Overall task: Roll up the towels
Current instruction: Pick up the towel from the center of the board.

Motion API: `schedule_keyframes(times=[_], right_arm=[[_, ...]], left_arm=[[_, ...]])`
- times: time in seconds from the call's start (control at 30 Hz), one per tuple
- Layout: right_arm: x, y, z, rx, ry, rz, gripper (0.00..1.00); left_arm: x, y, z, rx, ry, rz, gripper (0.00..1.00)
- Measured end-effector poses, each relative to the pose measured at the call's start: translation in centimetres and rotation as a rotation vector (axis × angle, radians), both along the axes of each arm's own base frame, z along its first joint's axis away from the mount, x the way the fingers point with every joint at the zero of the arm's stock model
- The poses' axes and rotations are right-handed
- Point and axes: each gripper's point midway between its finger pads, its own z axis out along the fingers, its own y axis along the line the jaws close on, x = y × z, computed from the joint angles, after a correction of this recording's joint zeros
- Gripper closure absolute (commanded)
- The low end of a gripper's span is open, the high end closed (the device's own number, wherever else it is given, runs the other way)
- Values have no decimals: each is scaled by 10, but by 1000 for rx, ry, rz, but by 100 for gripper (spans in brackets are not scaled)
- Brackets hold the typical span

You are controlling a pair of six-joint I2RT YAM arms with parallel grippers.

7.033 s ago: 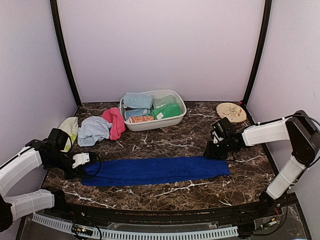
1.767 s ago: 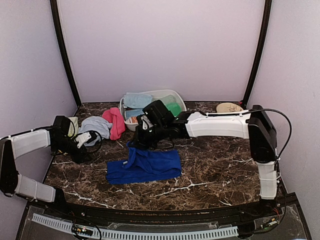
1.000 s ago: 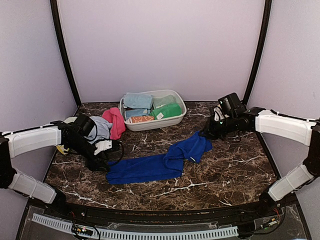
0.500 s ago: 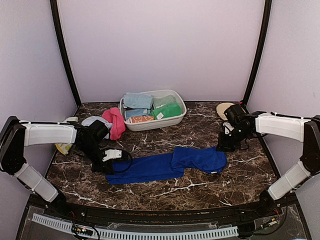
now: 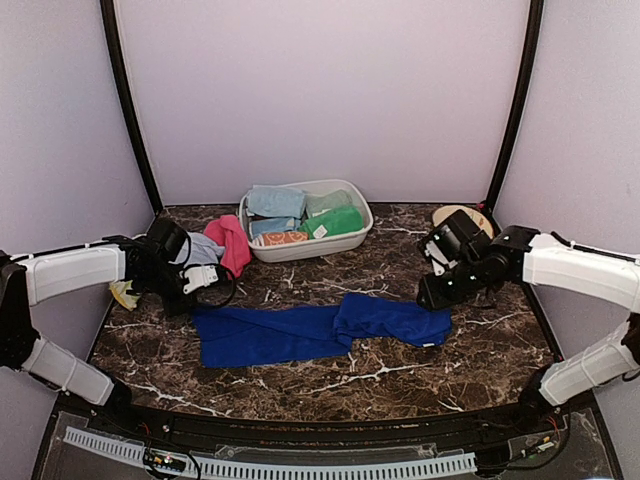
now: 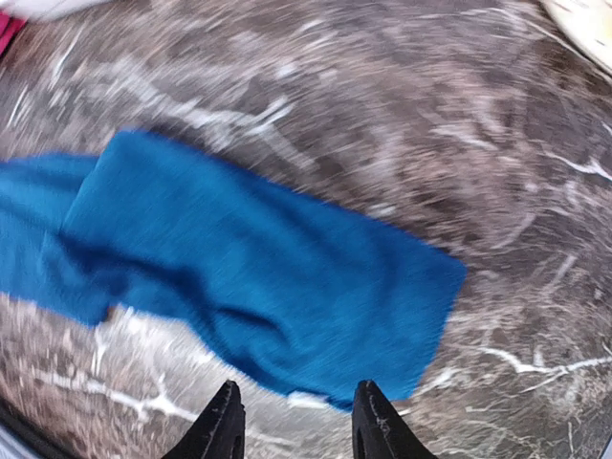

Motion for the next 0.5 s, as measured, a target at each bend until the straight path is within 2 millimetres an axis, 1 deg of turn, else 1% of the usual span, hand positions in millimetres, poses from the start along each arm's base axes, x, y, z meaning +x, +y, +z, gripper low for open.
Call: schedule_keyframes(times=[0.03,0.07,0.1,0.13,0.17,0.27,0.37,0.5], right_arm=[[-7,6,-2,-5,2,32,61],[-17,14,-8,-17,14,77,61],[-24,18,-14,-30,29,102,60],[-31,21,-22,-46,47,126,60],[-38,24,-31,-69,69,153,60],[-50,32,-54,-130,122,205,60],[-60,37,-74,-189,167,246,60],[-63,36,-88,-237,193,256,60]], left_arm=[[6,13,2,17,-17,32,100],[14,33,5,45,-44,81,100],[15,38,6,54,-49,93,100],[17,47,7,67,-65,113,100],[18,53,9,80,-75,123,100],[19,64,13,113,-111,132,100],[24,77,11,151,-140,146,100],[29,100,8,195,-149,199,100]])
